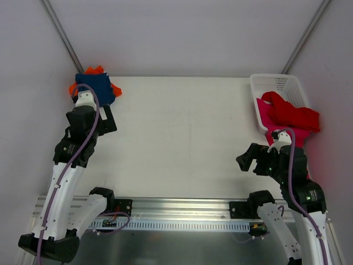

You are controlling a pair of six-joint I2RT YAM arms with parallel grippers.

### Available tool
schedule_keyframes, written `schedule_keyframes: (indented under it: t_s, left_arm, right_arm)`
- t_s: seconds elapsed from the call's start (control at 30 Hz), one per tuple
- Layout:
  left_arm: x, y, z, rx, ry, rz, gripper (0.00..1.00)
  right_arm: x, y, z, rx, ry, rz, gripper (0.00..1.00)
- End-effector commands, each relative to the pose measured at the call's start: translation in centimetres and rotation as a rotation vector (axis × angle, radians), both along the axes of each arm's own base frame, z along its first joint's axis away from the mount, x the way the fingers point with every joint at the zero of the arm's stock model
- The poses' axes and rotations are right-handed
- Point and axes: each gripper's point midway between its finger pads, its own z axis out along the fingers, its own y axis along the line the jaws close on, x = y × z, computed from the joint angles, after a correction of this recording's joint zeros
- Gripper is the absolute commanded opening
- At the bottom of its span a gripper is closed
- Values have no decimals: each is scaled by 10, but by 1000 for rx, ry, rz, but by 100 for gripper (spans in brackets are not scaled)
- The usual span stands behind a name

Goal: Fold and stack the t-shirts

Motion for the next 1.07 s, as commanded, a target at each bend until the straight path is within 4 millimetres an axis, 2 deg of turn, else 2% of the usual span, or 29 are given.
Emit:
schedule_keyframes:
  t_s: [0.0,0.13,0.3,0.8,1.03]
  left_arm:
    - [1,-1,-6,-6,-2,9,99]
    - [2,0,-5,5,1,7,99]
    - [-7,-4,9,-22,-68,-22,99]
    - [-8,-10,7,-21,-62,-69,99]
    - [-14,-13,15,-33,-101,-96,99]
  right_arm:
    - [-4,-4,-5,-20,8,-9,99]
    - [-9,-11,1,-28,-49,-31,99]
    - [-13,-7,4,-18,-84,5,100]
    - [-11,-7,1,-26,-61,-4,99]
    - [-11,-8,1,-24,-69,-5,99]
